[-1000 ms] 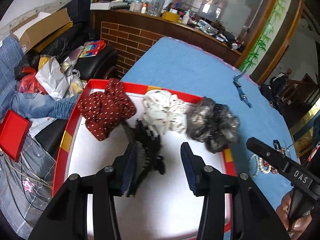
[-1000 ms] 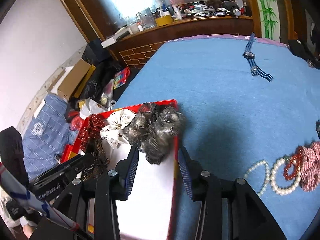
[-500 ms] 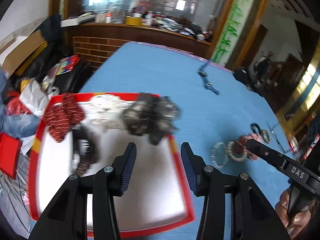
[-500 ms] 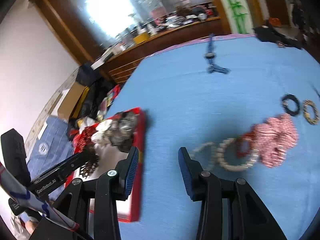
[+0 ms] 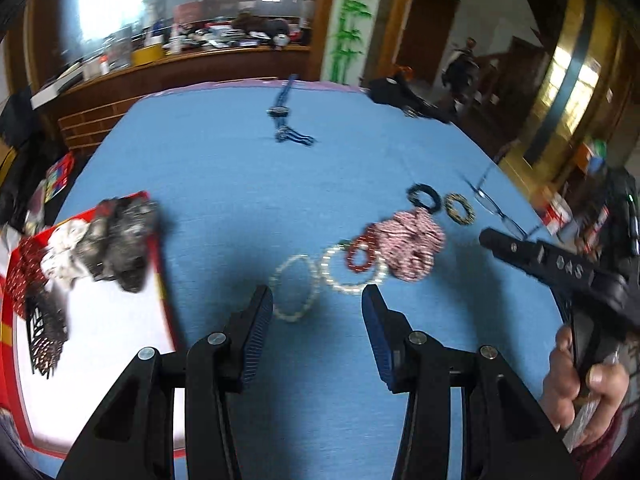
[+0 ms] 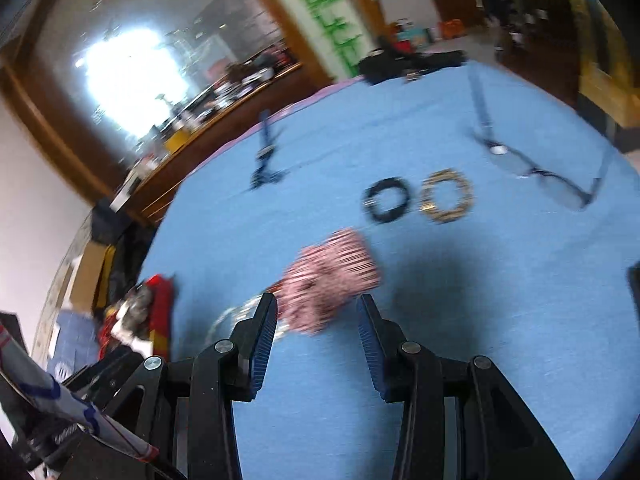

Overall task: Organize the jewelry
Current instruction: 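Move both grippers back over the remaining accessories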

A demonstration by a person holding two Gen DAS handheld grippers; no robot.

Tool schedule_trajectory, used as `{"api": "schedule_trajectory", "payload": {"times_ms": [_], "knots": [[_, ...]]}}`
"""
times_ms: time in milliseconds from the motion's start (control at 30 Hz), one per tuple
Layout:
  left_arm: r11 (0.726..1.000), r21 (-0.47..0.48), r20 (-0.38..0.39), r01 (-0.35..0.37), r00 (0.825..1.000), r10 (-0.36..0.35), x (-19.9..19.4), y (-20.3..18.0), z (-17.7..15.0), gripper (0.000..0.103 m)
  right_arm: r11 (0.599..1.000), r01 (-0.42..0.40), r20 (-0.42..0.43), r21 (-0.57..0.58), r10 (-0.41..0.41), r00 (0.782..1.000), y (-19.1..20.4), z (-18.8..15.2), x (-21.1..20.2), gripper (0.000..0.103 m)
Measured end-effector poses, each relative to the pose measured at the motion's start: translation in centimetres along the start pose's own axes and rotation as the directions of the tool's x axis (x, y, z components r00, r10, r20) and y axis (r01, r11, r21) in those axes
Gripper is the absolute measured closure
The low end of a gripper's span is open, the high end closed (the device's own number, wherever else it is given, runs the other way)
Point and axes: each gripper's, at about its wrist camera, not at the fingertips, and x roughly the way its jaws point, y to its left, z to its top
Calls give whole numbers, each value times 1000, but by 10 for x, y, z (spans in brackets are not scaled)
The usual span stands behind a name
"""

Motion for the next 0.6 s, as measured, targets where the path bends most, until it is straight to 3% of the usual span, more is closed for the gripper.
{"api": "schedule_trajectory", "payload": {"times_ms": [233,500,600], "knots": [[999,51,-24,15,1000,-14,10,-29,0,57,994,94,21,60,-95,995,-40,23,0,59],[999,43,-46,11,999,-9,22,-27,2,57,972,224,-19,69,-223,975,-64,44,21,59],[1000,26,-45,3,999,-2,24,-17,5,56,965,252,-39,70,-249,968,-72,52,30,67]]}}
